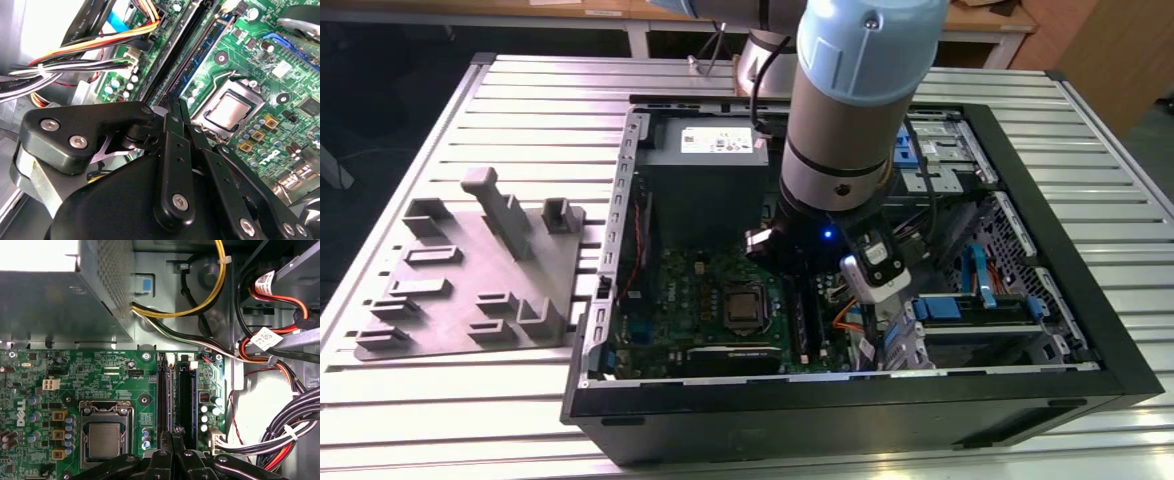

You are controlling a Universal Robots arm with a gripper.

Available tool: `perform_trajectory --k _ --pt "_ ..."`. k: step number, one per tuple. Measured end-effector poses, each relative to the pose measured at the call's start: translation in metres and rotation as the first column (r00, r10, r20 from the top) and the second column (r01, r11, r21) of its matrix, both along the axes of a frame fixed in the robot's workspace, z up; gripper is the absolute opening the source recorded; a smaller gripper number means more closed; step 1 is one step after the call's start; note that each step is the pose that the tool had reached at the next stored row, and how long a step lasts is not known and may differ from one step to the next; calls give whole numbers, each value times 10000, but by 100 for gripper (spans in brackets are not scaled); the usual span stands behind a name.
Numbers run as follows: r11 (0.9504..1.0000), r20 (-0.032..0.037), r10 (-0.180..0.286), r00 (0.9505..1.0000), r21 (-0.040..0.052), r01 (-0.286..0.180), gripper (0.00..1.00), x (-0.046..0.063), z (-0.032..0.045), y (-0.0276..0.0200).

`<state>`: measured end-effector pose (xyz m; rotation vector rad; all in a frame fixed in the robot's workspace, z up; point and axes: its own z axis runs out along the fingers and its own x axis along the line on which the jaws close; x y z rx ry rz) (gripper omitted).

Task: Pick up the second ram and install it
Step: 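Insert the second ram into the second slot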

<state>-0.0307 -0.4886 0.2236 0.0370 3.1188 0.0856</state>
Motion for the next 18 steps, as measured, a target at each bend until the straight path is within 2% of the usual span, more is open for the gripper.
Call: perform_trajectory --k 18 --pt "9999 3 -158 9999 4 158 8 0 -2 0"
